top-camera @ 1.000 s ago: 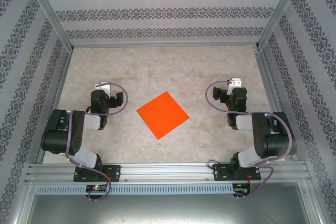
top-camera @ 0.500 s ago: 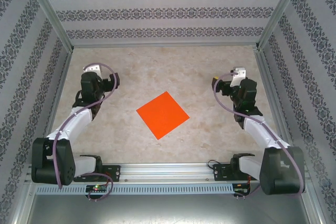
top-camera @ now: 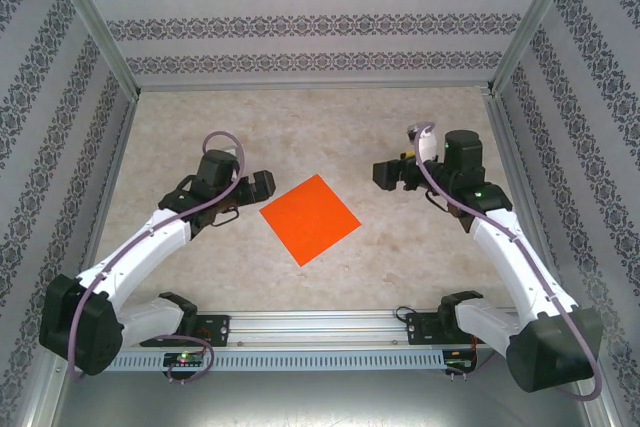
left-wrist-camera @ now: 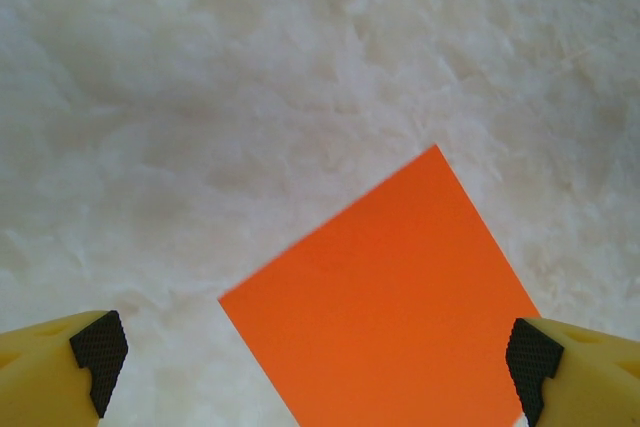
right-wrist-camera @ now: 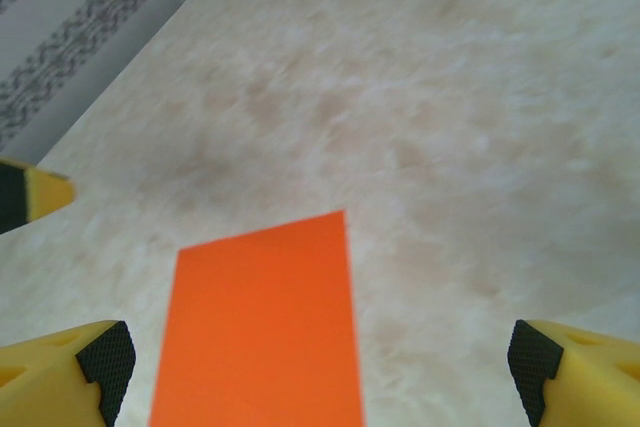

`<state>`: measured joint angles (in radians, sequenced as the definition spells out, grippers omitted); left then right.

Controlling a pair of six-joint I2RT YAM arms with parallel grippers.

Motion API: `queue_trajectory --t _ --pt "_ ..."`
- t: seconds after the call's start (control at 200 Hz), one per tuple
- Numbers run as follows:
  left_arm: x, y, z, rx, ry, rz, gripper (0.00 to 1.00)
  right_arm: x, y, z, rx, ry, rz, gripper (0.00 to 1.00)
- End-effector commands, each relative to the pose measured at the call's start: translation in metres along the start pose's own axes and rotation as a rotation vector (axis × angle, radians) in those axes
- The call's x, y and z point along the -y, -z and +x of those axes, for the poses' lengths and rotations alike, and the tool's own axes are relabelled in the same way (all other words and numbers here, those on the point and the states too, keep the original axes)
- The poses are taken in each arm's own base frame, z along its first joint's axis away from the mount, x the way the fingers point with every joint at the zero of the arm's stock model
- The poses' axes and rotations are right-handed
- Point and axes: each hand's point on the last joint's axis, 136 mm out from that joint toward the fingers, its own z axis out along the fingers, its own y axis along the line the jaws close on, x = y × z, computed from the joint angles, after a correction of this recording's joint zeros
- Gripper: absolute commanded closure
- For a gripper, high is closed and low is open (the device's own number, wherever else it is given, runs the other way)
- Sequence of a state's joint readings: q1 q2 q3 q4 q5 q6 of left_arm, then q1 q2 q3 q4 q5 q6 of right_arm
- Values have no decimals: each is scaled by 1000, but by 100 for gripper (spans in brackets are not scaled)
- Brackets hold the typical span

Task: Fold a paper plane with a square sheet of paper (pick it up from the middle)
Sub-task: Move the square sheet of paper to the center of the table.

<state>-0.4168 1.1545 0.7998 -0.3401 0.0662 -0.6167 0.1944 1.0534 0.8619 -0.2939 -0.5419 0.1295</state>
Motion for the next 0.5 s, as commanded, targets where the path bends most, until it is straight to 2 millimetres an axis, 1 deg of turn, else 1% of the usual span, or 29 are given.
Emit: queue_trajectory --t 0.0,0.12,0.205,0.28,0.365,0.495 --pt "-3 -1 26 -47 57 -76 0 -26 1 17 -105 -16 -68 2" --pt "6 -14 43 -78 30 -159 0 -34 -8 31 -164 3 -71 2" --pt "21 -27 55 -101 1 -163 0 -37 -14 37 -185 1 -85 2" --pt "33 -38 66 -123 -12 -153 0 -34 -18 41 -201 -2 -77 2" --pt "41 -50 78 -149 -36 -165 0 -33 -20 43 -207 -5 -74 2" --pt "44 -64 90 -171 -103 -221 0 -25 -23 44 -216 2 -38 2"
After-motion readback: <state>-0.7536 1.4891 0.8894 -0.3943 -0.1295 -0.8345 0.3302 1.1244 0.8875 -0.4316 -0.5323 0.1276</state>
